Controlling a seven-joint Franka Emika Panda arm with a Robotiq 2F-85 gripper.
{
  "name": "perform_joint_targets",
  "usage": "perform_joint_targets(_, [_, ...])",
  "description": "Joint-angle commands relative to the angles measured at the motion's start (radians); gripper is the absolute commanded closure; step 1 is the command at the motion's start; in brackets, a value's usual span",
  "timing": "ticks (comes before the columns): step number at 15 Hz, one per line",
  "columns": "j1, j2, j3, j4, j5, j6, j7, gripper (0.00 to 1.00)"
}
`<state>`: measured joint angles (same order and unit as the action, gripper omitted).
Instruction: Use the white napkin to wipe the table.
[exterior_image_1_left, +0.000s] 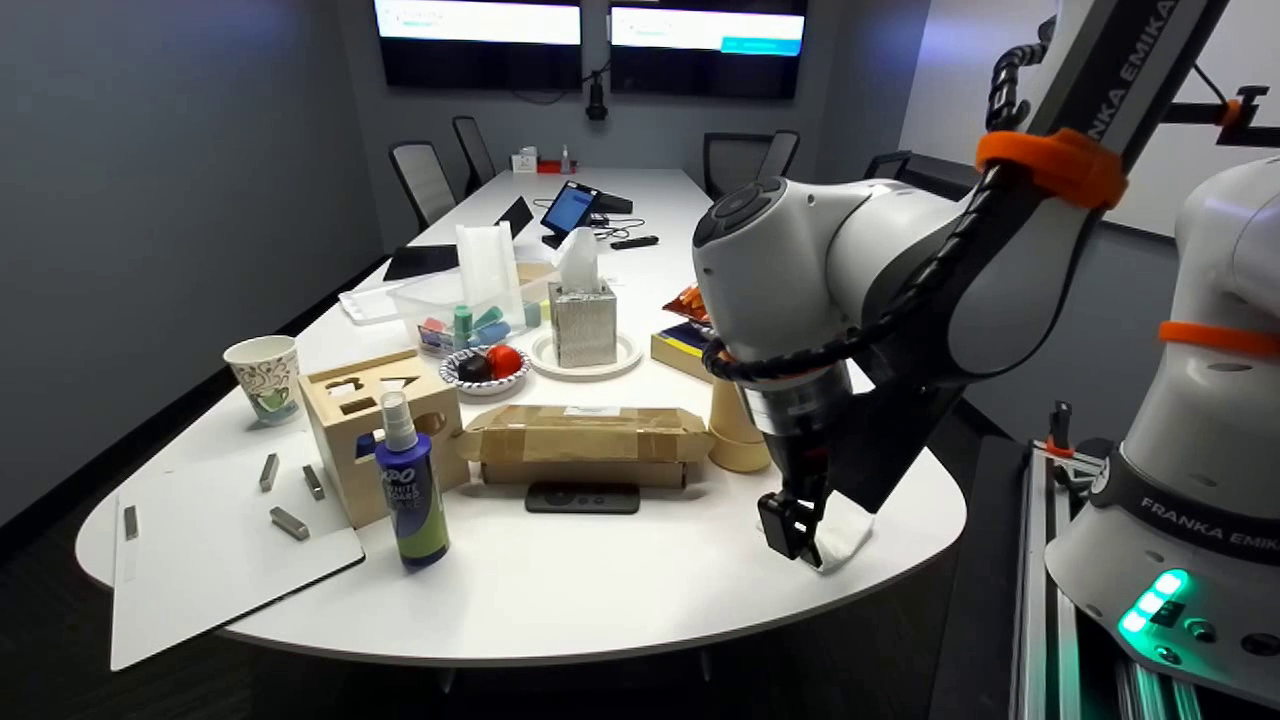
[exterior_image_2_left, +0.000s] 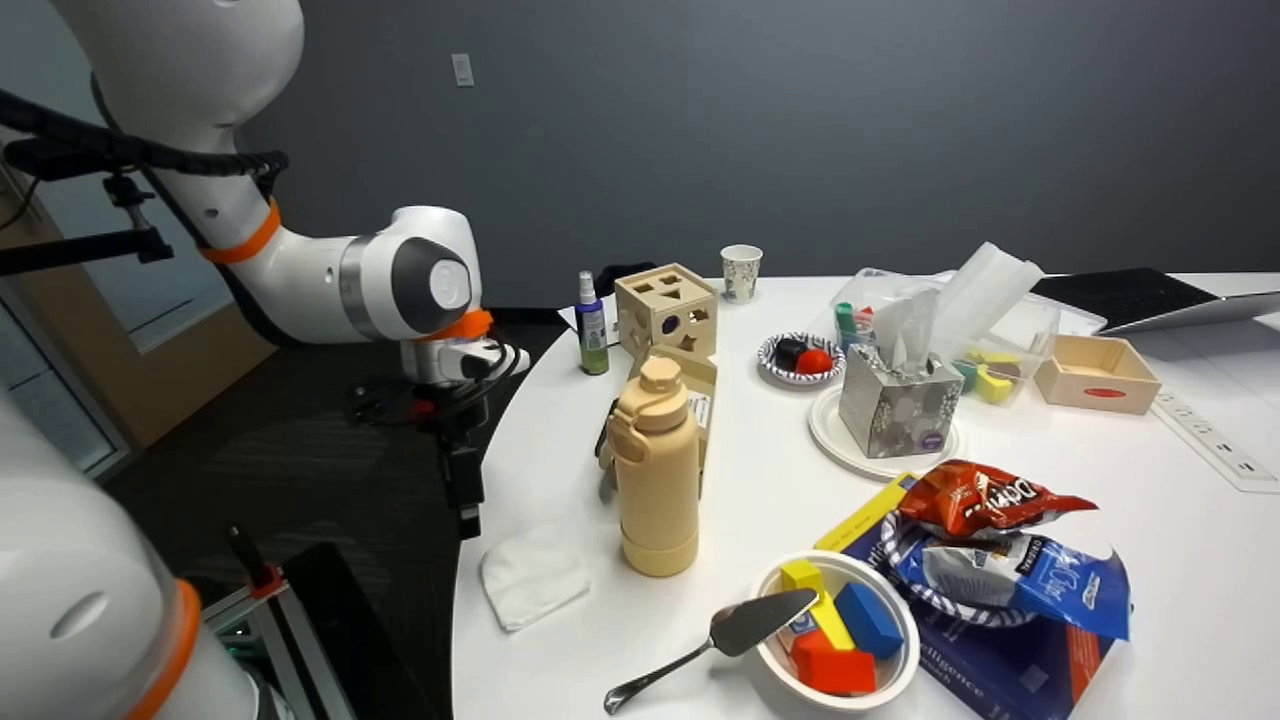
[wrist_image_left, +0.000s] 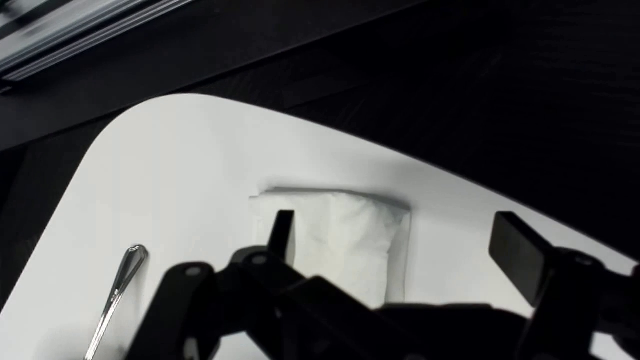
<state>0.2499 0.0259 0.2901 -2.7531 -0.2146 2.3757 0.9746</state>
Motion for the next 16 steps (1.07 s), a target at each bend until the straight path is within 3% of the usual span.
perform_joint_targets(1, [0.0,0.077,-0.041,0.0,-0.097,0.099,0.084,0.0])
perform_joint_targets(7, [0.004,0.17,-0.176,-0.001,-0.26,0.199,0.184,0.0])
perform_joint_targets(8, [0.005,0.186,-0.2,-0.001,-0.282,0.215,0.193,0.22])
perform_joint_targets(9, [0.007,0.201,-0.222,-0.001,-0.302,0.234,0.201,0.26])
perform_joint_targets(16, [0.027,0.271,-0.33,-0.001,-0.364,0.332,0.204,0.81])
